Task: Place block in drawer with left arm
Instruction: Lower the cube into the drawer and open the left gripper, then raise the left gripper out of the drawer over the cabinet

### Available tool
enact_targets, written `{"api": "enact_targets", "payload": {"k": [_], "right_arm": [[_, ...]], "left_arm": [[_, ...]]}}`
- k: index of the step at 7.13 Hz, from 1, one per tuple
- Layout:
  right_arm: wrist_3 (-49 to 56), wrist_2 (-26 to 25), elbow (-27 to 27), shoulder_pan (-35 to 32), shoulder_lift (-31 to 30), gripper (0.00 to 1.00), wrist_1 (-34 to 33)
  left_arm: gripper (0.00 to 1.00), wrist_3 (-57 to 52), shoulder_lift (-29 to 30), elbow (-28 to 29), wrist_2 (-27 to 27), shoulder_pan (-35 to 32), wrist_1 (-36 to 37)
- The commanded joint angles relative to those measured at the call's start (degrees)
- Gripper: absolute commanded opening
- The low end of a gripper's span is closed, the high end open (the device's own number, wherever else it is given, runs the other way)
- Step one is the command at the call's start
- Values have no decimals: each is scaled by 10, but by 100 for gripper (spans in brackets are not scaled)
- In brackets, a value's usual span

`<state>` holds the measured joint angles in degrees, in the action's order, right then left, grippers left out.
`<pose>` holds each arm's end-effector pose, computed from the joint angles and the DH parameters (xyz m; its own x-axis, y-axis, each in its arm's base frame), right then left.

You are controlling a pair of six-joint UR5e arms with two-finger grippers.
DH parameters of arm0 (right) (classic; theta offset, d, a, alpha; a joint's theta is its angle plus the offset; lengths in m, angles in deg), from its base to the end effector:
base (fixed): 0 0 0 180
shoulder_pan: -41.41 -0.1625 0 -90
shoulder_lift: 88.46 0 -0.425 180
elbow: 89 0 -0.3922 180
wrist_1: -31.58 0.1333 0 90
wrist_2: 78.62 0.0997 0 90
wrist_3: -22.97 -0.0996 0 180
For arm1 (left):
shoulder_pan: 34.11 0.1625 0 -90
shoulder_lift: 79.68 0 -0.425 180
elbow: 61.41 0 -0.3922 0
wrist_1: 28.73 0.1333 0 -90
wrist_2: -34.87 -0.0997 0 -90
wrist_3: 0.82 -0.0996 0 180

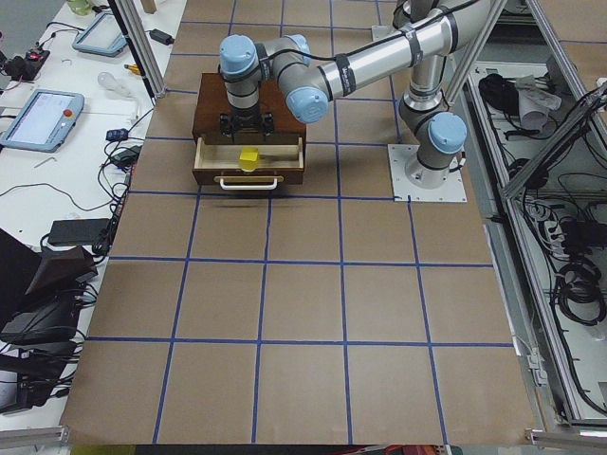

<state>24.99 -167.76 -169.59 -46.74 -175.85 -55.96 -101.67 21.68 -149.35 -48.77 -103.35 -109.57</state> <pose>0.1181 -0.5198 0.5417 -0.9999 -0.0040 -0.0123 -0.0031 0.9971 -0.0762 0.0672 -0.5844 0.4166 -0.1732 0.9847 -0.0185 0.9793 0.1702 -0.1093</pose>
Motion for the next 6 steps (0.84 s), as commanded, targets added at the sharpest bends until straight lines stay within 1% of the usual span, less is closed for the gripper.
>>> {"api": "enact_targets", "payload": {"k": [1, 2, 4, 6], "right_arm": [[0, 0, 0, 0, 0, 100, 0], [0, 0, 0, 0, 0, 100, 0], [0, 0, 0, 1, -1, 100, 0], [0, 0, 0, 0, -1, 100, 0]], "left_arm": [[97, 132, -45, 8, 0, -57, -39], [100, 211, -58, 6, 0, -89, -44], [100, 357, -83, 1, 0, -148, -52], [100, 485, -92, 0, 0, -160, -65]]}}
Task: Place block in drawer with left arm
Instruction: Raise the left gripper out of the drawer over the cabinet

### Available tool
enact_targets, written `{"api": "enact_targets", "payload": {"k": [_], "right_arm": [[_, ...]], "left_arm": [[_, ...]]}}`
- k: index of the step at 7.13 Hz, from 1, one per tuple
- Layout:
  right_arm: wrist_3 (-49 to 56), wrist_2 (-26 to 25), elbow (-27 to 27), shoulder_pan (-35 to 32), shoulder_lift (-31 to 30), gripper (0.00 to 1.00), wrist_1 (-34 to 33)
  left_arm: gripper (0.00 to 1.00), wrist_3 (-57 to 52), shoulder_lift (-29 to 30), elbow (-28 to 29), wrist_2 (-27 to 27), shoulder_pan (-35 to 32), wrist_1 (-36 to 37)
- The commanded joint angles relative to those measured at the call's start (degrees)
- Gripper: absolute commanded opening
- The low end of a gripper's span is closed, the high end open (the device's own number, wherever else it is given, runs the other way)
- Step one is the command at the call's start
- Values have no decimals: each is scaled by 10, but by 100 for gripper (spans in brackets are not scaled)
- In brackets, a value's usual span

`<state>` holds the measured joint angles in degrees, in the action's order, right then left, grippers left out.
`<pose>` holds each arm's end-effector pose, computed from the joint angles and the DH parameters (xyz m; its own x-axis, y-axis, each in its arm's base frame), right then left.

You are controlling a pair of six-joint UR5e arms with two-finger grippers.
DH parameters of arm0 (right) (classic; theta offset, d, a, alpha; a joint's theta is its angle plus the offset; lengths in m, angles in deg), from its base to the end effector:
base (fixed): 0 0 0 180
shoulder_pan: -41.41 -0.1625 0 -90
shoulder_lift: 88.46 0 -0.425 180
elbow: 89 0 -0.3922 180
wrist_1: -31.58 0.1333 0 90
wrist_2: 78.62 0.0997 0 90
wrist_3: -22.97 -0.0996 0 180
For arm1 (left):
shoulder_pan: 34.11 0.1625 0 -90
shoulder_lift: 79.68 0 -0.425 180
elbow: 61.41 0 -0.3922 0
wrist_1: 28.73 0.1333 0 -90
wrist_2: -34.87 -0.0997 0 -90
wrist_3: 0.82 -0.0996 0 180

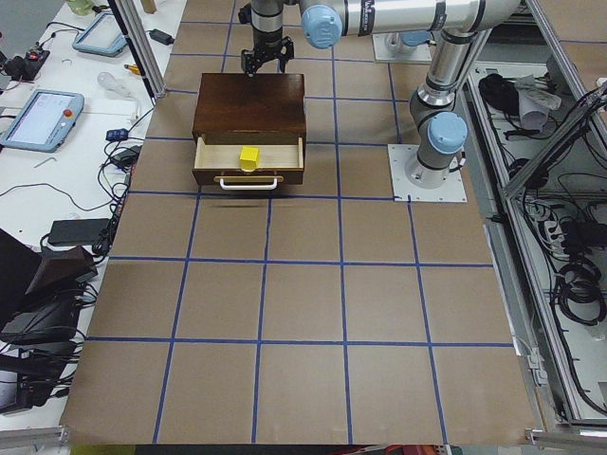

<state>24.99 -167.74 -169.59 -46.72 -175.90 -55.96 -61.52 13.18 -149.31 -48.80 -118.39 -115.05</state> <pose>0.1179 -0.5195 0.5422 -0.9999 -0.0037 -0.0126 -0.0027 0.9970 -0.0770 -0.0919 -0.5298 0.4880 -0.5711 0.8209 0.0095 0.8142 0.5678 -0.1210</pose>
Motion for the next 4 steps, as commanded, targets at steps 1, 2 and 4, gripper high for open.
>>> {"api": "enact_targets", "payload": {"k": [1, 2, 4], "right_arm": [[0, 0, 0, 0, 1, 100, 0], [0, -1, 0, 0, 1, 100, 0], [0, -1, 0, 0, 0, 100, 0]], "left_arm": [[100, 127, -7, 0, 0, -10, -10], [100, 192, -5, 5, 0, -9, -9], [100, 355, 0, 6, -53, -10, -4]]}}
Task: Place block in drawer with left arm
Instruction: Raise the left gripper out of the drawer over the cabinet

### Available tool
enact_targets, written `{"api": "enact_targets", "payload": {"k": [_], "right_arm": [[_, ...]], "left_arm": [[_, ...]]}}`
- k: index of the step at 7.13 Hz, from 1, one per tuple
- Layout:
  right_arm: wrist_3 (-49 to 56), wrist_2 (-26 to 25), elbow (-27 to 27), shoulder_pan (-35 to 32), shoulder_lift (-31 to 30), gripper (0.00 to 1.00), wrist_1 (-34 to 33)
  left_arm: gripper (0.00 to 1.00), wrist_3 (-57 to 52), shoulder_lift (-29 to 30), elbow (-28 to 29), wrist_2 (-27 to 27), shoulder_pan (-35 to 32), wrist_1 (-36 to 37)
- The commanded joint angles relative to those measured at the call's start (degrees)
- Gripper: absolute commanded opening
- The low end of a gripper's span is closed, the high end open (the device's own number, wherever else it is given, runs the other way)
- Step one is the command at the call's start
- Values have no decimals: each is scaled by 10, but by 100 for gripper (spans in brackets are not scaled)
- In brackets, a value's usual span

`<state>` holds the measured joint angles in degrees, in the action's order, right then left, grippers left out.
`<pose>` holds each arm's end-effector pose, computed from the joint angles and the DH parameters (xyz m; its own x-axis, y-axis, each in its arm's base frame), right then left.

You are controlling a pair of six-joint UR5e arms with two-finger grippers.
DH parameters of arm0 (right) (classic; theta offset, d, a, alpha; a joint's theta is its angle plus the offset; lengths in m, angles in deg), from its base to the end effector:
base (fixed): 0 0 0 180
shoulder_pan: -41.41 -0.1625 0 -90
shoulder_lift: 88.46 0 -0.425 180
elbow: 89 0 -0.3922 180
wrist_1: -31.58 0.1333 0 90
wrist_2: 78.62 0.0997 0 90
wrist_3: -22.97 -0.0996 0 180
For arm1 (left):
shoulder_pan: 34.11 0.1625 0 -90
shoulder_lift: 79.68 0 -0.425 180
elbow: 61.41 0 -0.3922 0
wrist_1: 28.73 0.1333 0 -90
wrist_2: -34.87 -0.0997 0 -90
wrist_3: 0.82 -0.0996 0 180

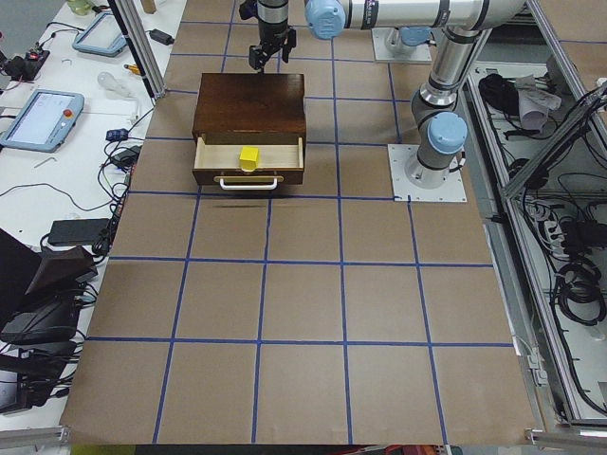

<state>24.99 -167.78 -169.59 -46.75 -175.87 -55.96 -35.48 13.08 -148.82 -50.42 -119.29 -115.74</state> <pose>0.1181 -0.5197 0.5419 -0.9999 -0.0042 -0.0119 -0.0032 0.9971 -0.0765 -0.0975 -0.5272 0.4916 -0.8649 0.5004 0.0395 0.4959 0.8640 -0.0871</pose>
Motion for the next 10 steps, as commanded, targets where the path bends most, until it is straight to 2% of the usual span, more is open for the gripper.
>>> {"api": "enact_targets", "payload": {"k": [1, 4, 10], "right_arm": [[0, -1, 0, 0, 0, 100, 0], [0, 0, 0, 0, 0, 100, 0], [0, -1, 0, 0, 0, 100, 0]], "left_arm": [[100, 125, -5, 4, -37, -1, 3], [100, 236, 12, 56, -33, -9, -43], [100, 264, 16, 58, -39, -20, -64]]}}
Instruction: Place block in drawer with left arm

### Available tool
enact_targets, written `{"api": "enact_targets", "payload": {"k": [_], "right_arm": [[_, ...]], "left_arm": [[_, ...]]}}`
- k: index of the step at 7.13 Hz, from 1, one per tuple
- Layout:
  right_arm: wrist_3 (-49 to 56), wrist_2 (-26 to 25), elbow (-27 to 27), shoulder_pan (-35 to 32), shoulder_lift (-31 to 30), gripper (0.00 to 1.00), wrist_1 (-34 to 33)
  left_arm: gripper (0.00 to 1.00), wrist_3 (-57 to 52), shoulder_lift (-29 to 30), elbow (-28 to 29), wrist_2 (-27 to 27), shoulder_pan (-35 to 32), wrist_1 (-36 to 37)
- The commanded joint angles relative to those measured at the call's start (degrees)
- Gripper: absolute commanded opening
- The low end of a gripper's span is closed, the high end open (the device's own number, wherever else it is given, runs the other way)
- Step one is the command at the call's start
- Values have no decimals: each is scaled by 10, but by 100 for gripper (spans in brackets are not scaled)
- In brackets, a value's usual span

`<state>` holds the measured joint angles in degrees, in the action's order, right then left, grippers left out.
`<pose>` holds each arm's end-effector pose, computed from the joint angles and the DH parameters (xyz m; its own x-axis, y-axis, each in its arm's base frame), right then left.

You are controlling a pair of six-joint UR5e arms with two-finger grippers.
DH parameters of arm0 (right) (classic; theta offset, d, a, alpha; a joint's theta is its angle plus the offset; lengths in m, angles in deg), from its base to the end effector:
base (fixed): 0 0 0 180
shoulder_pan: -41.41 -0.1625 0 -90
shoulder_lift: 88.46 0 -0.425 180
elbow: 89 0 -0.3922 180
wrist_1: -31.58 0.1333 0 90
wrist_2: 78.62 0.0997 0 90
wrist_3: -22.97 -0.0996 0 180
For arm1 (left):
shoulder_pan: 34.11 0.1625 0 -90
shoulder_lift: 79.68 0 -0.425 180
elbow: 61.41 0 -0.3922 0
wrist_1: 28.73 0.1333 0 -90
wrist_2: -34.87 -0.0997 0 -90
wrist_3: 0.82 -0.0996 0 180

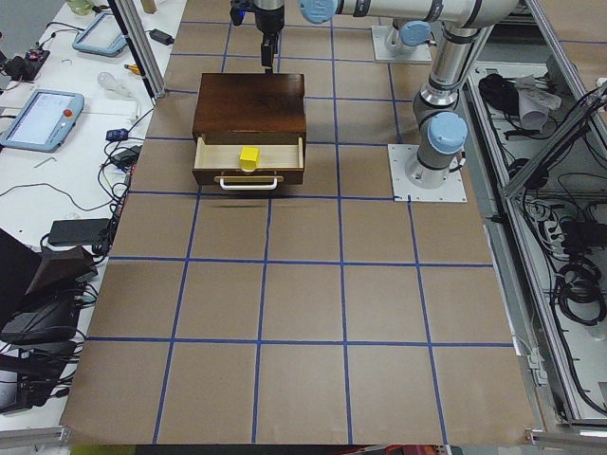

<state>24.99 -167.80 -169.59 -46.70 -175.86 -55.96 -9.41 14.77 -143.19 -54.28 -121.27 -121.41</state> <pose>0.1176 -0.5198 0.5418 -0.9999 -0.0033 -0.0116 -0.0024 0.9971 -0.0763 -0.1086 -0.5319 0.5143 -0.9949 0.1004 0.0118 0.1002 0.9947 -0.0210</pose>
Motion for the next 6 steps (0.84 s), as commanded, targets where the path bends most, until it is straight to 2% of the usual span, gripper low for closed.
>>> {"api": "enact_targets", "payload": {"k": [1, 6], "right_arm": [[0, 1, 0, 0, 0, 100, 0], [0, 0, 0, 0, 0, 100, 0]], "left_arm": [[100, 3, -1, 2, -1, 0, -11], [100, 12, -5, 5, -3, 2, -20]]}}
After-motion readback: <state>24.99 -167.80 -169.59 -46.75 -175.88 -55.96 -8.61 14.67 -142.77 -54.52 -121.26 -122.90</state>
